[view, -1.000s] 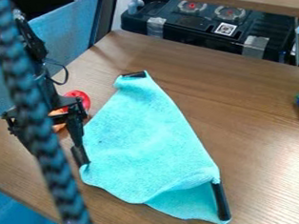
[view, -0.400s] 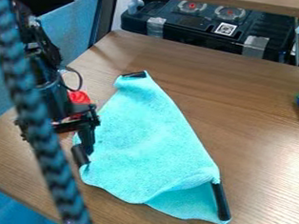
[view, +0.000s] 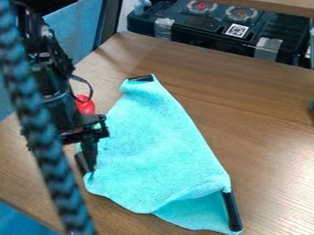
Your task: Unfold the cloth from the left to right
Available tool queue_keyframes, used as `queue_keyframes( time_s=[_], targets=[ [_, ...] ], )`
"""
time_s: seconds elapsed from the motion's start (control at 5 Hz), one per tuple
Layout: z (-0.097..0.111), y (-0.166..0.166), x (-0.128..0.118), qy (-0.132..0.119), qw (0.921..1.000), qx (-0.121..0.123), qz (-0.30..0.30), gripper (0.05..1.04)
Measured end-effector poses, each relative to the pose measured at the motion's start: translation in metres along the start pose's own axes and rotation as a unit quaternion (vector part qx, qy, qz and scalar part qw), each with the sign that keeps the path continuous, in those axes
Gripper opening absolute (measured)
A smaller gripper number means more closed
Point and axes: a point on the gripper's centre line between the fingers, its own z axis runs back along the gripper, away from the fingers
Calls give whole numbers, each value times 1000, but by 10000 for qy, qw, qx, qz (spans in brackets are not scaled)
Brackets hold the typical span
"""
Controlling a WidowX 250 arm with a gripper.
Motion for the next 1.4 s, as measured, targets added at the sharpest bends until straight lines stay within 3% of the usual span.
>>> queue_keyframes(
  time_s=[0.2, 0.6, 0.8, 1.0, 1.4],
  targets=[
    [-8, 3, 1, 81, 9999, 103, 98, 560],
    [-14, -2, 4, 91, 9997, 240, -7, 194],
    [-12, -3, 2, 156, 9996, 233, 6, 87],
    [0, -4, -4, 210, 9996, 180, -14, 60],
    [44, -35, -4, 127, 9997, -8, 188, 56]
  ],
)
